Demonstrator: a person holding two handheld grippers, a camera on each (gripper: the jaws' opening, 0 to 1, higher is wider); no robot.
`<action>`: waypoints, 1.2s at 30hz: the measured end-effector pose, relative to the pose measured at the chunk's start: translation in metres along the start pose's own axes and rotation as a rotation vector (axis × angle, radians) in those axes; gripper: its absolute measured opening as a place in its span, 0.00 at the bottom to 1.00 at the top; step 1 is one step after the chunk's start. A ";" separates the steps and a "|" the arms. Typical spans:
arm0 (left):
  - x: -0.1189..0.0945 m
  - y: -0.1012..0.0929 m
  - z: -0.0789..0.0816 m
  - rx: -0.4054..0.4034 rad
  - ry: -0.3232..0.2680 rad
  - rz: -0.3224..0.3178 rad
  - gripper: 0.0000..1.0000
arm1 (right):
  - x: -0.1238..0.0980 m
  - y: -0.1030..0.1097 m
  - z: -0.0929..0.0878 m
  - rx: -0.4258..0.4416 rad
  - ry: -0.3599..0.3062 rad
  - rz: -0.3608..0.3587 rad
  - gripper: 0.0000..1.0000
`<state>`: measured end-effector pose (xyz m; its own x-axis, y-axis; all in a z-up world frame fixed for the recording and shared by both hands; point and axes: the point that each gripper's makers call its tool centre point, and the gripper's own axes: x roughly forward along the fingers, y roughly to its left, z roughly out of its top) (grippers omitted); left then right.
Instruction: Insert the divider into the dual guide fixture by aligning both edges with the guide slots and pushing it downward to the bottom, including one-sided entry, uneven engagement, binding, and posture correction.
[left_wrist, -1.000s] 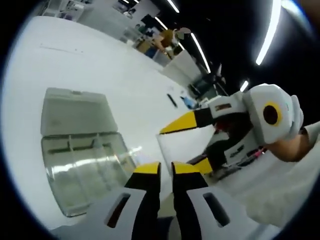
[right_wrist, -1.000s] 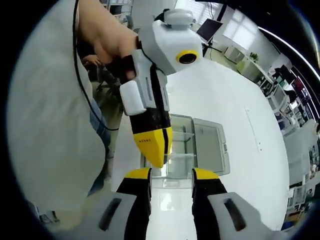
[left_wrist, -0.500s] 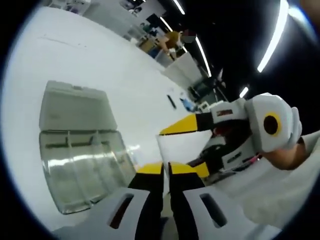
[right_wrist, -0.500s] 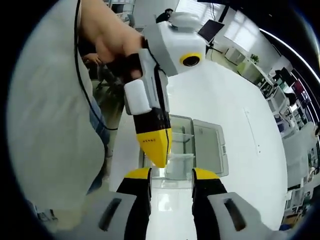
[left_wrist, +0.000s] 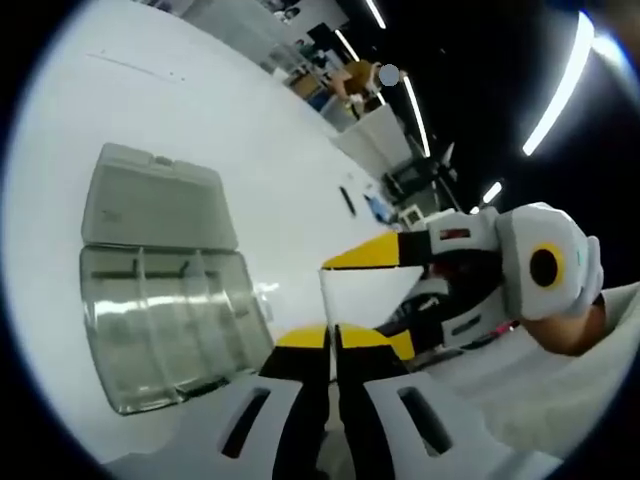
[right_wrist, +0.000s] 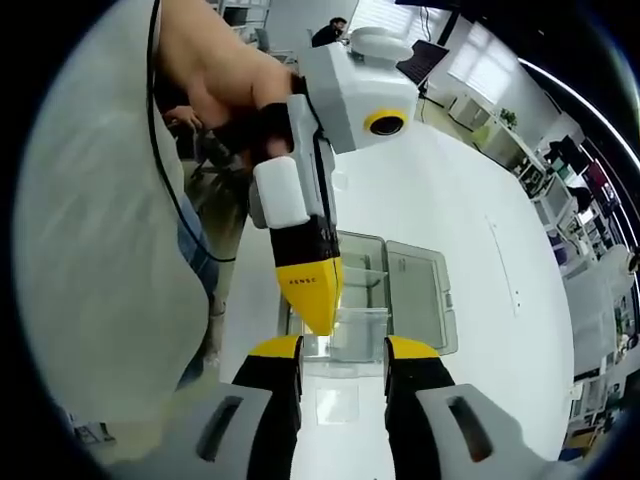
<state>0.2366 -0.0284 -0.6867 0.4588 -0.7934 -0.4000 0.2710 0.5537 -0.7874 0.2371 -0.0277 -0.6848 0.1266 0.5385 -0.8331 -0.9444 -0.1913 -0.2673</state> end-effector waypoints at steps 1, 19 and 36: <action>0.000 0.000 0.000 0.000 0.000 0.000 0.00 | 0.000 0.000 0.000 0.001 0.000 0.000 0.27; -0.002 0.000 -0.004 0.071 0.001 0.000 0.00 | -0.007 -0.002 -0.003 0.020 0.016 0.003 0.30; -0.006 0.000 -0.006 0.192 -0.037 0.007 0.00 | -0.016 -0.008 -0.010 0.071 0.017 0.043 0.25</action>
<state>0.2288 -0.0253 -0.6866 0.4910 -0.7815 -0.3849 0.4224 0.6000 -0.6794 0.2457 -0.0427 -0.6743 0.0899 0.5171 -0.8512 -0.9682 -0.1549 -0.1964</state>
